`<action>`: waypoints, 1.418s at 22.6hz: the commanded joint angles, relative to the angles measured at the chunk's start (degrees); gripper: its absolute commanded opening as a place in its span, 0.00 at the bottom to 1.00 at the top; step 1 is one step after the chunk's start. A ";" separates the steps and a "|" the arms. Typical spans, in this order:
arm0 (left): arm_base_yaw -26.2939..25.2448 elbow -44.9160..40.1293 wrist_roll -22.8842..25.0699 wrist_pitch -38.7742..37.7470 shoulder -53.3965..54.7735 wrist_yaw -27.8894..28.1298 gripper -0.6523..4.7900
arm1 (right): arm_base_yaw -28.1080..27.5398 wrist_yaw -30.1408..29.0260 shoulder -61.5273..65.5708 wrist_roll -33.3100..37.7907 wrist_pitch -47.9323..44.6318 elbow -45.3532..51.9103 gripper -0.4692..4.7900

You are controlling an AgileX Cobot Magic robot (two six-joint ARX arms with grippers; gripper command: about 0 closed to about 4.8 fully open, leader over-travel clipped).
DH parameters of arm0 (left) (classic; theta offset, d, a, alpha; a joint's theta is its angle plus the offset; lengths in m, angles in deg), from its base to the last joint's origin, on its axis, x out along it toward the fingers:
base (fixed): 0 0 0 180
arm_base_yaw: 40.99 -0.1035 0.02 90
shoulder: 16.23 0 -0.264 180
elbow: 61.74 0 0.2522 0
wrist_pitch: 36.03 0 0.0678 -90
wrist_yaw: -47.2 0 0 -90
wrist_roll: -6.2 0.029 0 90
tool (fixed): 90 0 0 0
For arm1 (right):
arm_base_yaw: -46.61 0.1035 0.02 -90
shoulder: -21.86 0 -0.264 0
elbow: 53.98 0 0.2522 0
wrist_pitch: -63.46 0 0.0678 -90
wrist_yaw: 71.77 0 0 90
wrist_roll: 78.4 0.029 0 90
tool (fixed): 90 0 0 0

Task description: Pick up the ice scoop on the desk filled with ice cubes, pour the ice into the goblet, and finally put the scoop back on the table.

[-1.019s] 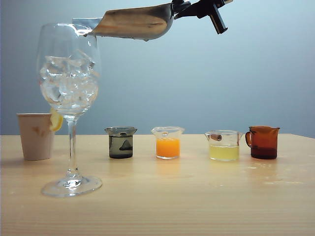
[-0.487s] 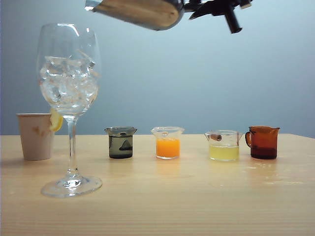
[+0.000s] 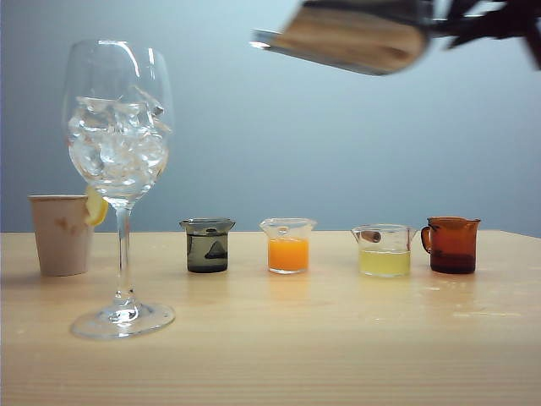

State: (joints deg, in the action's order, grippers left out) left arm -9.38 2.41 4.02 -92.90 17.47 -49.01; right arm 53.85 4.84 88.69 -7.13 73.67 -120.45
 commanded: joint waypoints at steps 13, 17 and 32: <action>-0.04 0.28 0.22 0.42 -0.11 -0.02 0.12 | -35.63 -12.02 -8.50 -2.51 -5.07 18.18 0.08; -0.04 0.28 0.22 0.42 -0.11 -0.02 0.12 | -42.03 -12.39 -1.33 -2.03 -11.96 18.14 0.08; -0.04 0.28 0.22 0.42 -0.11 -0.02 0.12 | -43.93 -17.14 28.24 -14.23 -20.76 1.75 0.08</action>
State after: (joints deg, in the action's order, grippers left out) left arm -9.38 2.41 4.02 -92.90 17.47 -49.01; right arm 9.96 -11.97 116.18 -19.72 54.17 -117.67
